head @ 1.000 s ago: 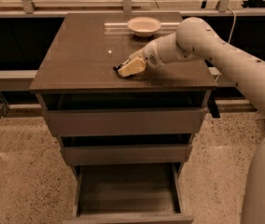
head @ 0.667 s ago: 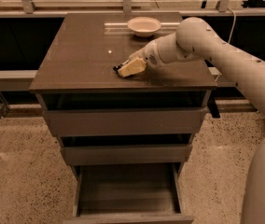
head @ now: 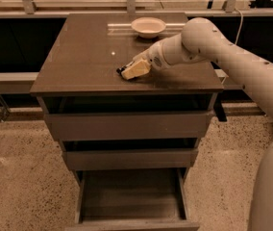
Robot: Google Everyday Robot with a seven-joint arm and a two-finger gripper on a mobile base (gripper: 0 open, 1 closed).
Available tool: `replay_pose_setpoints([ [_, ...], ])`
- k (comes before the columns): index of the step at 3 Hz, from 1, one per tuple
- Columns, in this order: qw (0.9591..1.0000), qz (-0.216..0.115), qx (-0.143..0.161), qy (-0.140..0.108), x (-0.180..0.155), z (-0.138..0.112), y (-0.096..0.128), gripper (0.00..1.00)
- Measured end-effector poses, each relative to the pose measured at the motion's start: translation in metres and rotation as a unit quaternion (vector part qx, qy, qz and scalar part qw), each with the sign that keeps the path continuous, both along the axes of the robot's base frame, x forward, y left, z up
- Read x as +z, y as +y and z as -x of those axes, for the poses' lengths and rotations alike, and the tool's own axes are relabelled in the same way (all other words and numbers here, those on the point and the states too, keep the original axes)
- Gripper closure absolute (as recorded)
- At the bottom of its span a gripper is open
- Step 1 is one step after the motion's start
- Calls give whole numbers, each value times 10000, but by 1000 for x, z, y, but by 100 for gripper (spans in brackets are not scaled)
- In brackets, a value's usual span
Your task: Place rxbar chocolate into bottom drawer
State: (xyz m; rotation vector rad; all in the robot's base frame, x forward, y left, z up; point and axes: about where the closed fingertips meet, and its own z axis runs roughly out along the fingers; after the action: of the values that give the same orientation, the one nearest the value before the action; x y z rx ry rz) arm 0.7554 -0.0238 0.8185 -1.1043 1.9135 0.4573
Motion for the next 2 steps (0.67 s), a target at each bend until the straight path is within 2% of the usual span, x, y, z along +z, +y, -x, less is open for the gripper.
replay_pose_setpoints([
  [2, 10000, 0, 0, 0, 0, 0, 0, 100],
])
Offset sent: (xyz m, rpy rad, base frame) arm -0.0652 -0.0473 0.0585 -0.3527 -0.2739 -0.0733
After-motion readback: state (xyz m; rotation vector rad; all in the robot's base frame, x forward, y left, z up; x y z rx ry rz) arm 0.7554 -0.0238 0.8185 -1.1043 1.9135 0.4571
